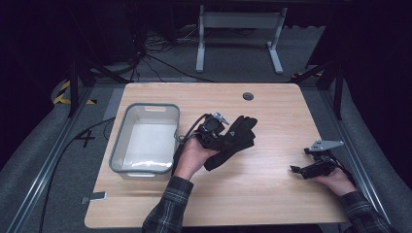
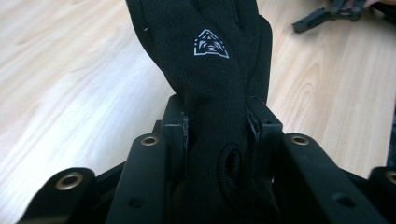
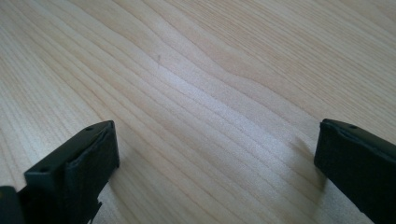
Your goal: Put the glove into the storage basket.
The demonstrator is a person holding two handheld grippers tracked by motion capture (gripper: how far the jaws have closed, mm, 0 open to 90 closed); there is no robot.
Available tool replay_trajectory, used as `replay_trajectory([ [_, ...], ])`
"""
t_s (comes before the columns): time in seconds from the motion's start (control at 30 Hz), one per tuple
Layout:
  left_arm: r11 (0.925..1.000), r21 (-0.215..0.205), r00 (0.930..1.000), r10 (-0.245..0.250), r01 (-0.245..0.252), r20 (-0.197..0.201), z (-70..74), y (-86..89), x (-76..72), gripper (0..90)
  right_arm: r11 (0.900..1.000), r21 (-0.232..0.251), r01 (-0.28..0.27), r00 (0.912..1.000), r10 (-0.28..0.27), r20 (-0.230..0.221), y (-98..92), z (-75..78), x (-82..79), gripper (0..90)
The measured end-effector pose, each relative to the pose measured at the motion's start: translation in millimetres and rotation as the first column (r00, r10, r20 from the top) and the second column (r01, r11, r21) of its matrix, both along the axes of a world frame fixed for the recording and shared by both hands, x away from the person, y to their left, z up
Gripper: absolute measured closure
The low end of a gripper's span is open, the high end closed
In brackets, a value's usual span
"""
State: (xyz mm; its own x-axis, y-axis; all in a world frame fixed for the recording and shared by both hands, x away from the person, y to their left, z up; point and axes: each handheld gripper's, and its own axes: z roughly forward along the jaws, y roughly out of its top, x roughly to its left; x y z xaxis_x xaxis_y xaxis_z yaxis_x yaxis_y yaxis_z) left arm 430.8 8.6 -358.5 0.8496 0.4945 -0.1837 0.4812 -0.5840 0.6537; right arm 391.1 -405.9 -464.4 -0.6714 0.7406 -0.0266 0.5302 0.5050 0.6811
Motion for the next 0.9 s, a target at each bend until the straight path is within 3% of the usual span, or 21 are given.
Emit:
replay_trajectory([
  [0.27, 0.9973, -0.001, 0.9967, 0.073, -0.073, 0.036, 13.1, 34.6, -0.2, 66.7, 1.0, 0.0, 0.0, 1.0, 0.0, 0.0, 0.0, 0.0, 0.0, 0.4],
  [0.4, 0.992, -0.003, 0.9907, 0.127, -0.127, 0.051, 17.0, 57.6, 1.0, 66.6, 1.0, 0.0, 0.0, 1.0, 0.0, 0.0, 0.0, 0.0, 0.0, 0.4],
  [0.43, 0.9879, -0.013, 0.9863, 0.155, -0.154, 0.057, 18.3, 67.4, 0.8, 66.6, 1.0, 0.0, 0.0, 1.0, 0.0, -0.001, 0.0, 0.0, 0.0, 0.4],
  [0.47, 0.9879, -0.013, 0.9863, 0.155, -0.154, 0.057, 18.3, 67.4, 0.8, 66.6, 1.0, 0.0, 0.0, 1.0, 0.0, -0.001, 0.0, 0.0, 0.0, 0.4],
  [0.63, 0.9755, -0.03, 0.9731, 0.22, -0.218, 0.07, 22.7, 95.7, -0.7, 66.5, 1.0, 0.0, 0.0, 1.0, 0.0, 0.0, 0.0, 0.0, 0.0, 0.4],
  [0.7, 0.965, -0.037, 0.9624, 0.262, -0.26, 0.072, 23.5, 111.1, -1.7, 66.4, 1.0, 0.0, 0.0, 1.0, 0.0, 0.0, 0.0, 0.0, 0.0, 0.4],
  [0.8, 0.96, -0.035, 0.9573, 0.28, -0.278, 0.073, 22.9, 120.8, -2.5, 66.5, 1.0, 0.0, 0.0, 1.0, 0.0, 0.0, 0.0, 0.0, 0.0, 0.4],
  [0.83, 0.9546, -0.036, 0.9518, 0.298, -0.296, 0.074, 21.5, 130.8, -3.3, 66.4, 1.0, 0.0, 0.0, 1.0, 0.0, 0.0, 0.0, 0.0, 0.0, 0.4],
  [0.87, 0.9546, -0.036, 0.9518, 0.298, -0.296, 0.074, 21.5, 130.8, -3.3, 66.4, 1.0, 0.0, 0.0, 1.0, 0.0, 0.0, 0.0, 0.0, 0.0, 0.4],
  [0.9, 0.9487, -0.039, 0.9459, 0.316, -0.314, 0.074, 20.2, 136.4, -4.2, 66.4, 1.0, 0.0, 0.0, 1.0, 0.0, 0.0, 0.0, 0.0, 0.0, 0.4],
])
